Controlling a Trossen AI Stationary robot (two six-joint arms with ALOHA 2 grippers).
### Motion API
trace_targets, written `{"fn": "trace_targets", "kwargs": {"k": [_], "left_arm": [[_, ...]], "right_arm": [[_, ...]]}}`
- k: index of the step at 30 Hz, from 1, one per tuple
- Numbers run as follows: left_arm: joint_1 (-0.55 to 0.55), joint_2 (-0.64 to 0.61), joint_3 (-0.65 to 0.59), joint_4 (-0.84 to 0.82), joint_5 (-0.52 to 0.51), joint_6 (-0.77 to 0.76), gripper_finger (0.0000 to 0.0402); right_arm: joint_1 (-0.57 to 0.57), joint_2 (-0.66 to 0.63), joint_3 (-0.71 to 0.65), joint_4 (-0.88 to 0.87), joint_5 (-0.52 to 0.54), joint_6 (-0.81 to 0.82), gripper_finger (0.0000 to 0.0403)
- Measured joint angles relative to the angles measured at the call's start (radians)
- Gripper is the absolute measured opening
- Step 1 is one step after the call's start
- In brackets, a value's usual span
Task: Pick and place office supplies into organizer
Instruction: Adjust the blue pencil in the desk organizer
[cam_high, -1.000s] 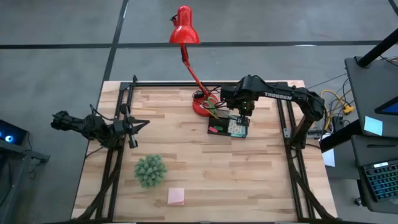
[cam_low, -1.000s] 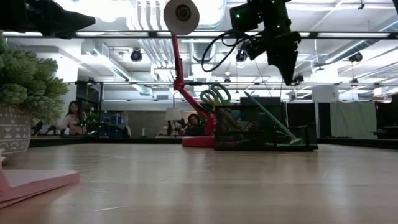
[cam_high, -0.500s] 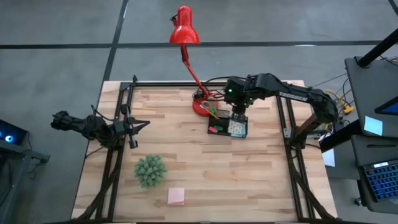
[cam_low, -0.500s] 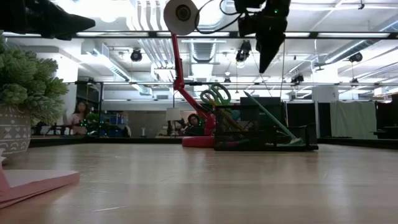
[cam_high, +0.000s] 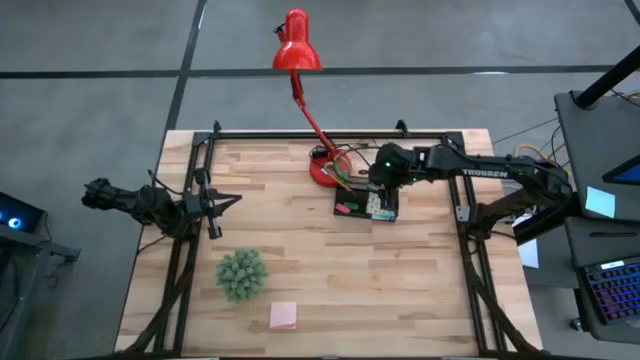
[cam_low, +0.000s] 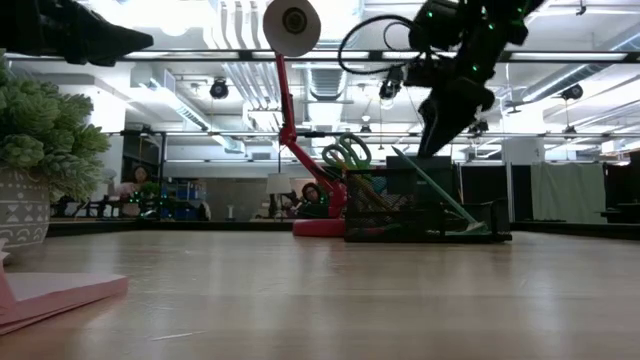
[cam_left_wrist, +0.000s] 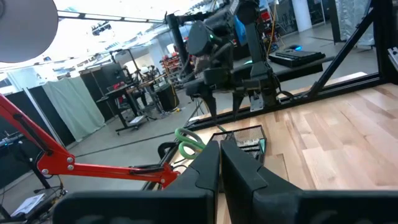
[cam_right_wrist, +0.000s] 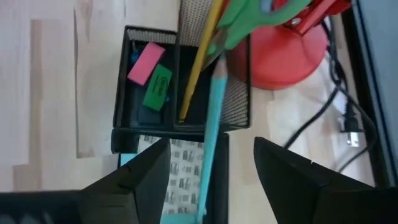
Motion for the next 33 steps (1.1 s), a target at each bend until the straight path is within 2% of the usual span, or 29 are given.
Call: {"fn": "trace_targets", "kwargs": {"k": [9,14,20,26,33], "left_arm": [[0.000,0.000,0.000,0.002,0.000,0.000,0.0000],[0.000,0.000,0.000,0.004,0.000,0.000,0.0000],[0.000,0.000,0.000,0.003,0.000,0.000,0.0000],[0.000,0.000,0.000,0.003,0.000,0.000,0.0000],[0.000,0.000,0.000,0.001,0.000,0.000,0.0000]], "right_arm": [[-0.040,-0.003,-0.138,0.152,-0.005,-0.026,0.0220],[-0.077,0.016,-0.153,0.194,-0.099,-0.040,0.0209],[-0.102,0.046,-0.153,0.217,-0.105,-0.077,0.0185],[-0.109,0.070,-0.153,0.212,-0.105,-0.090,0.0143],[-0.109,0.069,-0.153,0.204,-0.105,-0.100,0.0052]]}}
